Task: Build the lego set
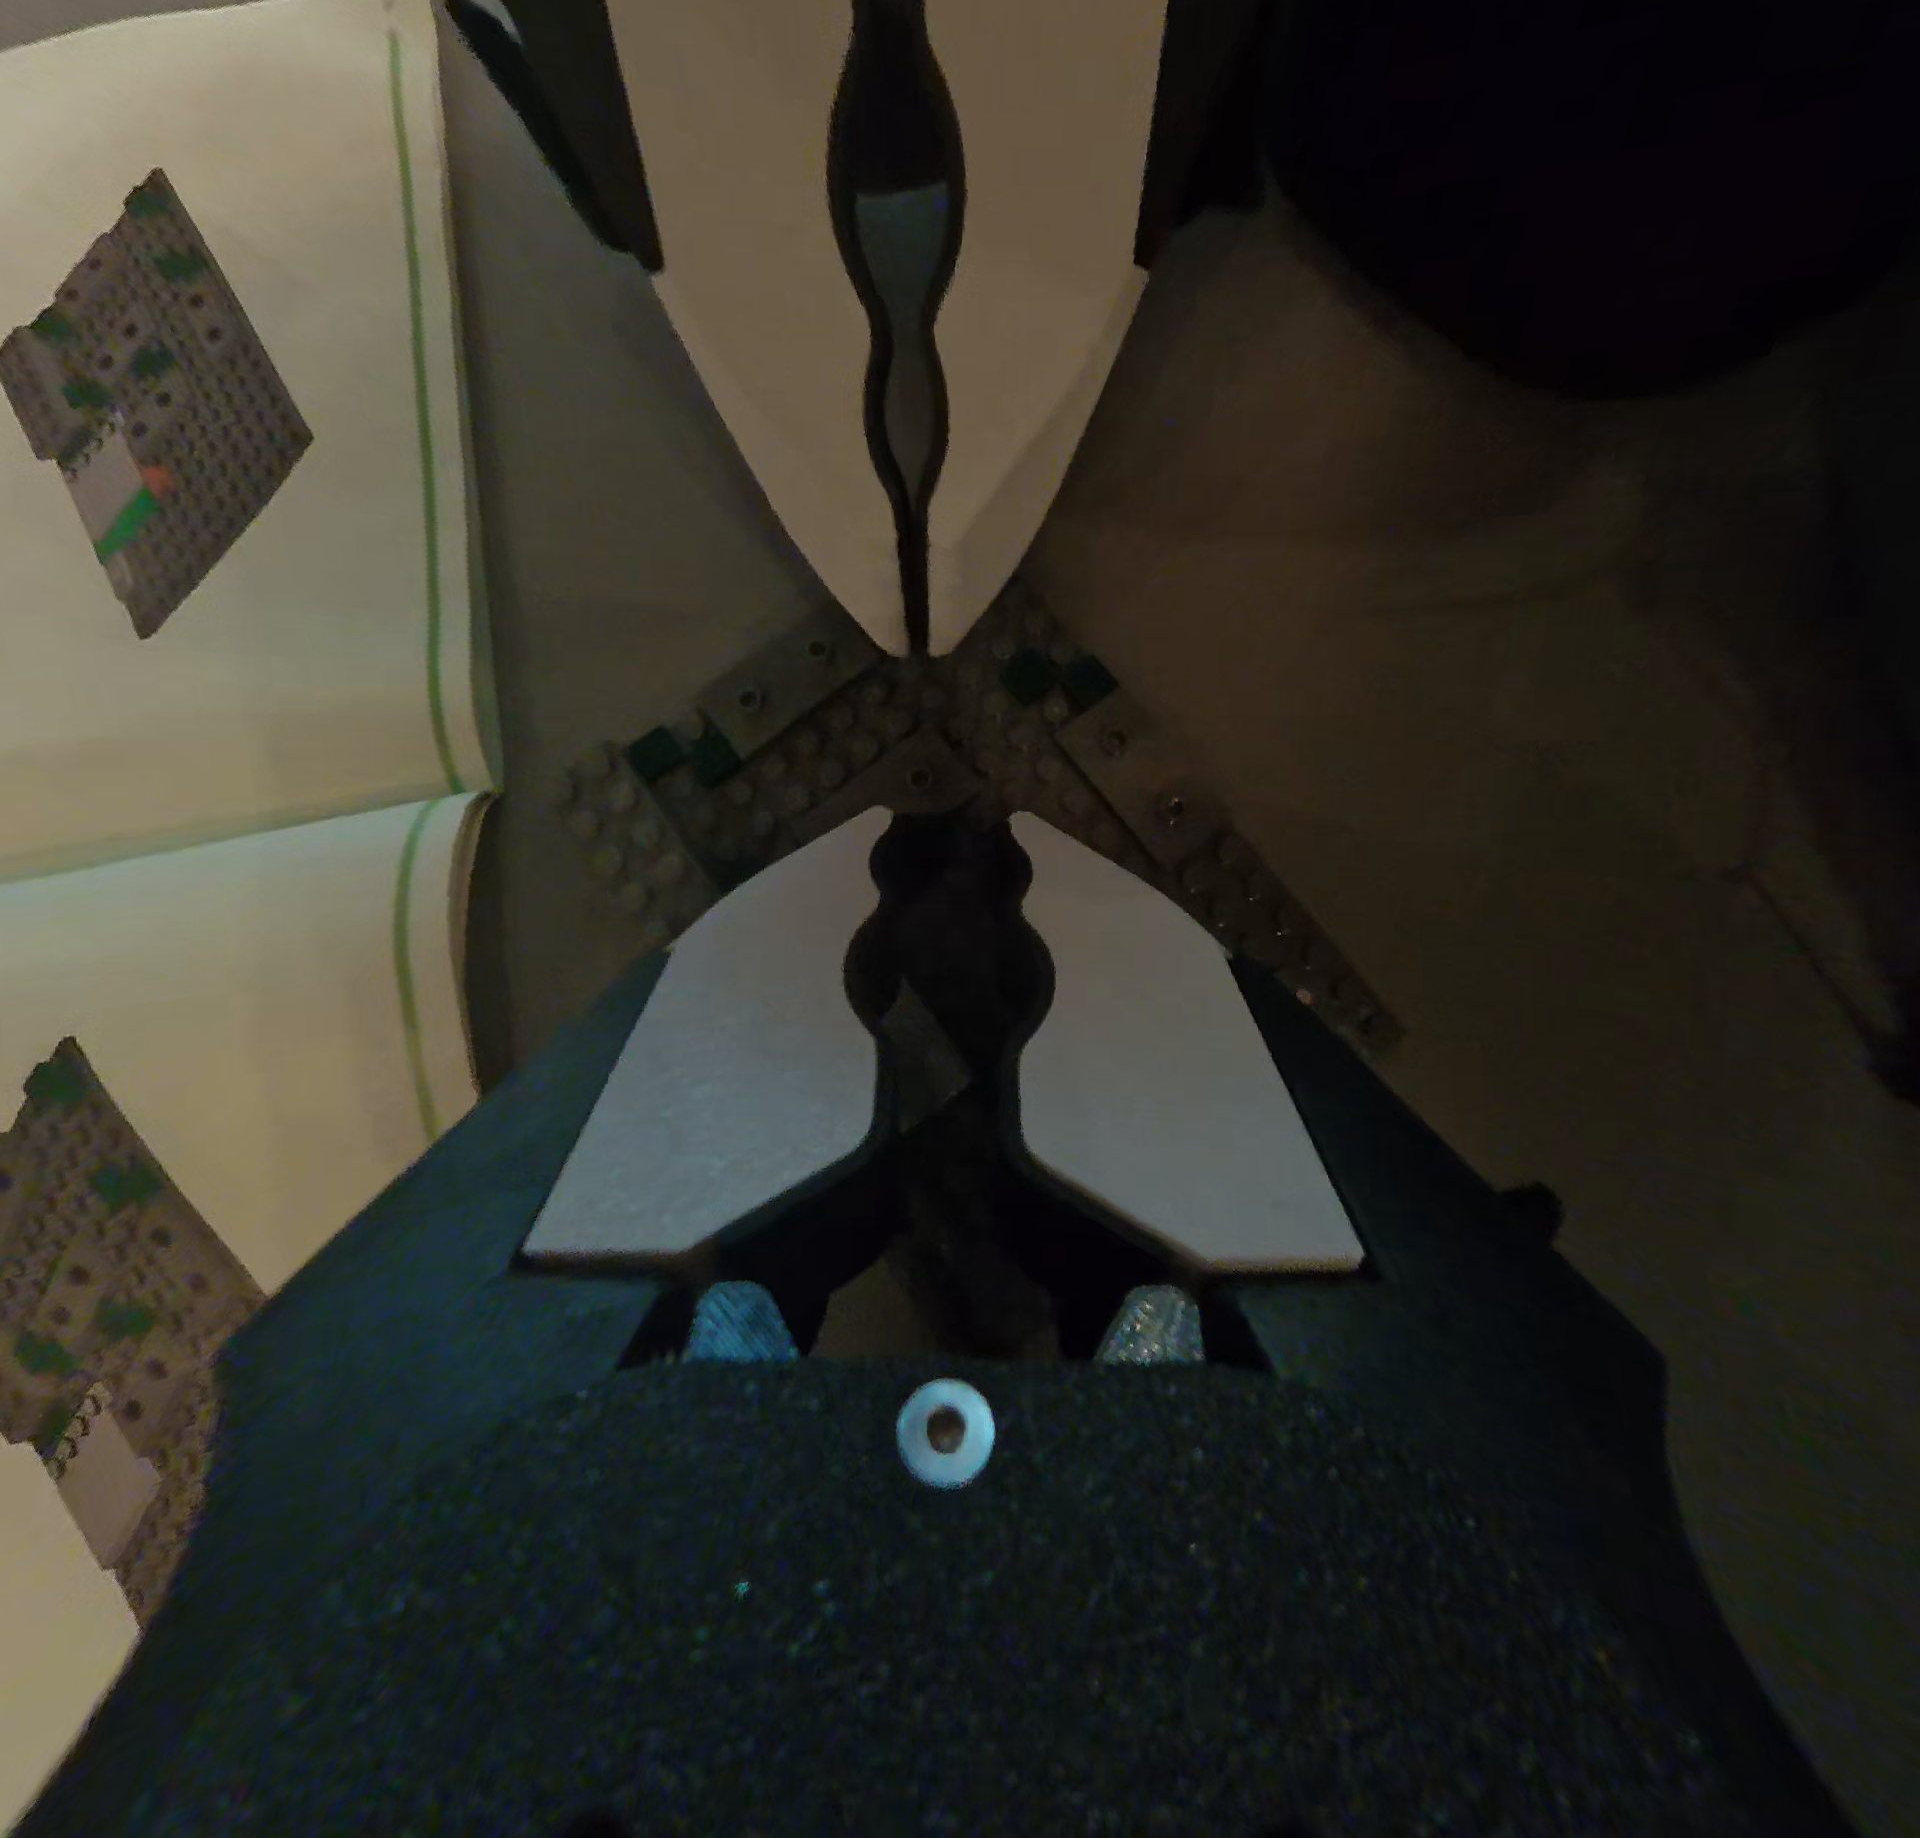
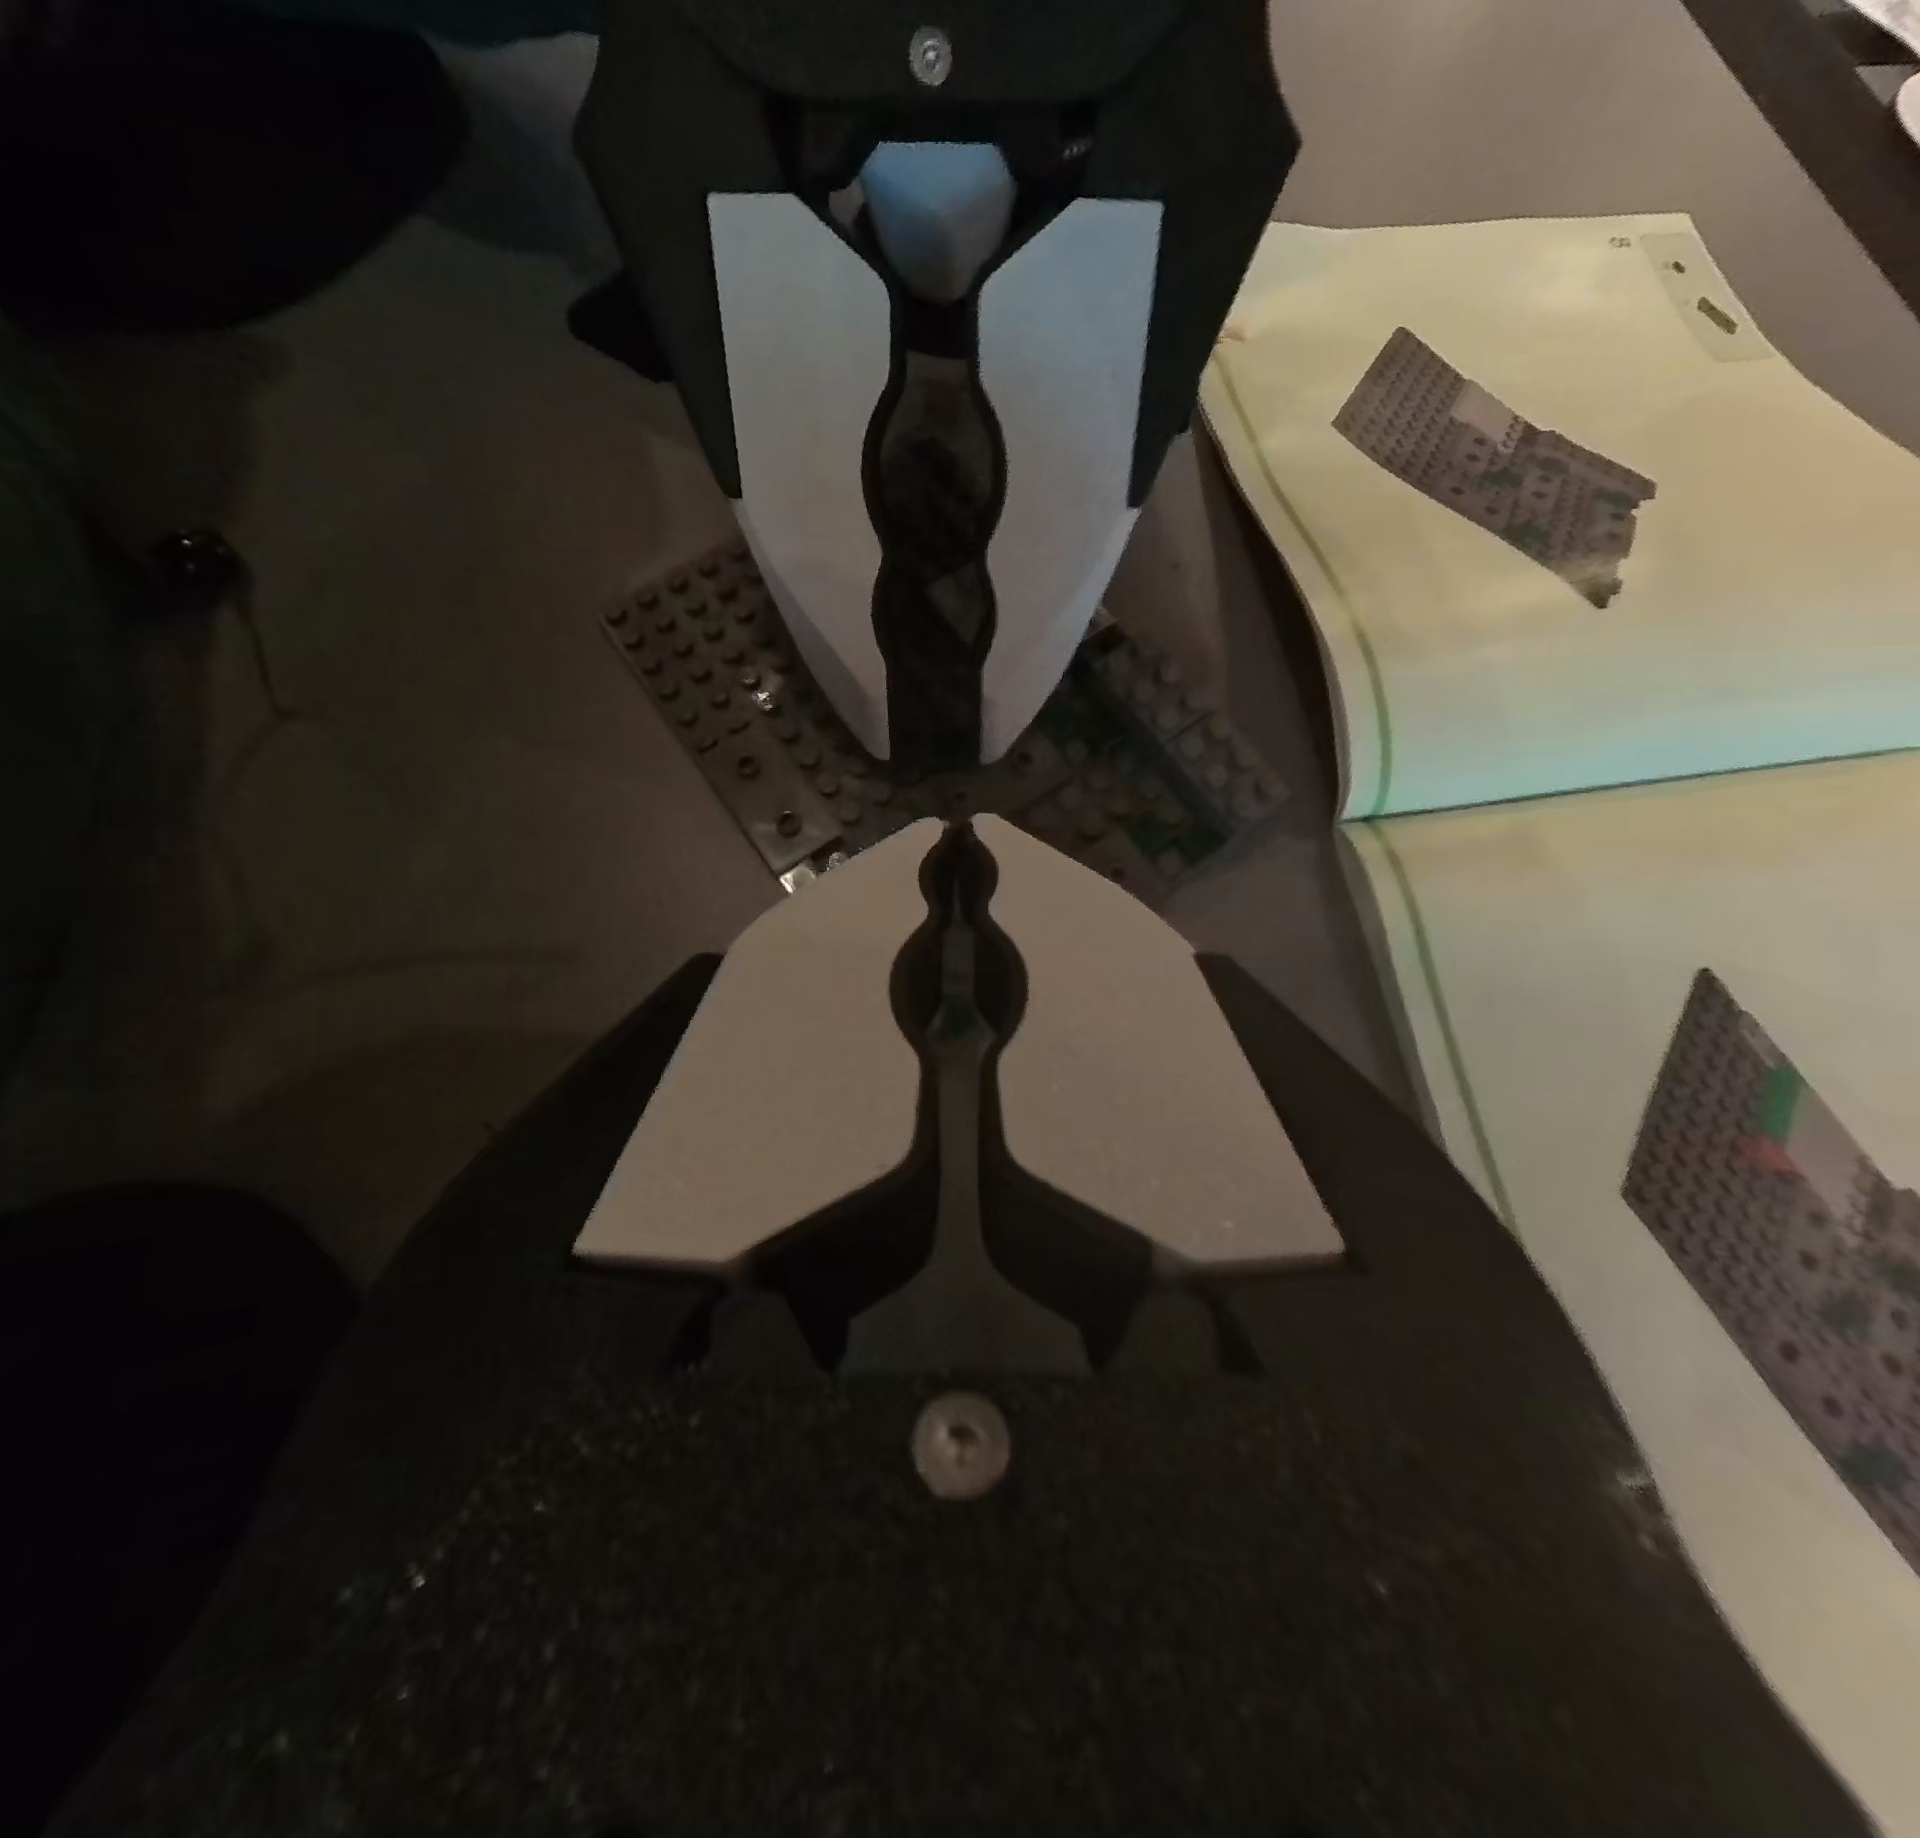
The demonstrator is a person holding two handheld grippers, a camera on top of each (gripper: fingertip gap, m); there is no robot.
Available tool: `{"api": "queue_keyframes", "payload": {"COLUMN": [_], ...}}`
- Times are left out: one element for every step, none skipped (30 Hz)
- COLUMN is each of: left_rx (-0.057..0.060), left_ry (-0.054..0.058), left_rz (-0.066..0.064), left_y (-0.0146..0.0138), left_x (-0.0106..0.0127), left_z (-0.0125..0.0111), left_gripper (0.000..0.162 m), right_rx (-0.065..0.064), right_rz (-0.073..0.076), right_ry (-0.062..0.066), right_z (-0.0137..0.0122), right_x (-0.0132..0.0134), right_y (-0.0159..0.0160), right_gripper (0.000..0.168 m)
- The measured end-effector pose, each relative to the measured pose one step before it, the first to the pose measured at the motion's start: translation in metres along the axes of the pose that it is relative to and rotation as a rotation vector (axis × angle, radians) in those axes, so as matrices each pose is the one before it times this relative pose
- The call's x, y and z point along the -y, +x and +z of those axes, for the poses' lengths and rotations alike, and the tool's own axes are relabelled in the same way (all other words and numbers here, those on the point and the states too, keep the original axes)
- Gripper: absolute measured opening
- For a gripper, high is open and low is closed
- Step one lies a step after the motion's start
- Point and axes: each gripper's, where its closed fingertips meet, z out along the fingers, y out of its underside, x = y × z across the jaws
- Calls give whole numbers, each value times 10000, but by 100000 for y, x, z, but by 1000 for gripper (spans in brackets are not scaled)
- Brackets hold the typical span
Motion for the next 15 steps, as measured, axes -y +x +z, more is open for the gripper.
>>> {"api": "queue_keyframes", "payload": {"left_rx": [52,55,29,9,14,-2,-27,-56,3,66,92,87,71,49,57], "left_ry": [-5,-15,-8,21,35,14,24,68,61,14,-31,-39,-51,-52,-32], "left_rz": [2,-9,-6,-4,-13,-27,-38,-59,-59,-25,-13,-39,-81,-86,-72], "left_y": [-91,-96,-41,17,26,49,91,147,57,-29,-75,-82,-70,-56,-77], "left_x": [0,-33,-21,8,13,-27,-11,47,51,-24,-97,-97,-116,-130,-104], "left_z": [-10,-35,-82,-125,-128,-100,-64,-47,-25,-31,-36,-58,-40,-37,-23], "left_gripper": [17,17,17,16,16,16,16,16,16,16,16,16,16,16,15], "right_rx": [17,17,19,21,14,9,12,2,-11,-18,-33,-34,-16,13,24], "right_rz": [-11,-8,-2,1,0,-1,1,4,9,17,15,3,-4,-6,-9], "right_ry": [-13,-4,6,3,-2,0,0,1,1,-7,-14,-16,-20,-27,-34], "right_z": [65,58,48,49,50,61,55,62,64,71,73,81,93,97,91], "right_x": [-8,6,18,3,12,10,17,11,37,24,20,14,21,7,-16], "right_y": [-47,-42,-54,-46,-30,-14,-20,-8,19,17,34,30,3,-47,-55], "right_gripper": [0,0,0,0,0,0,0,0,0,0,0,0,0,0,0]}}
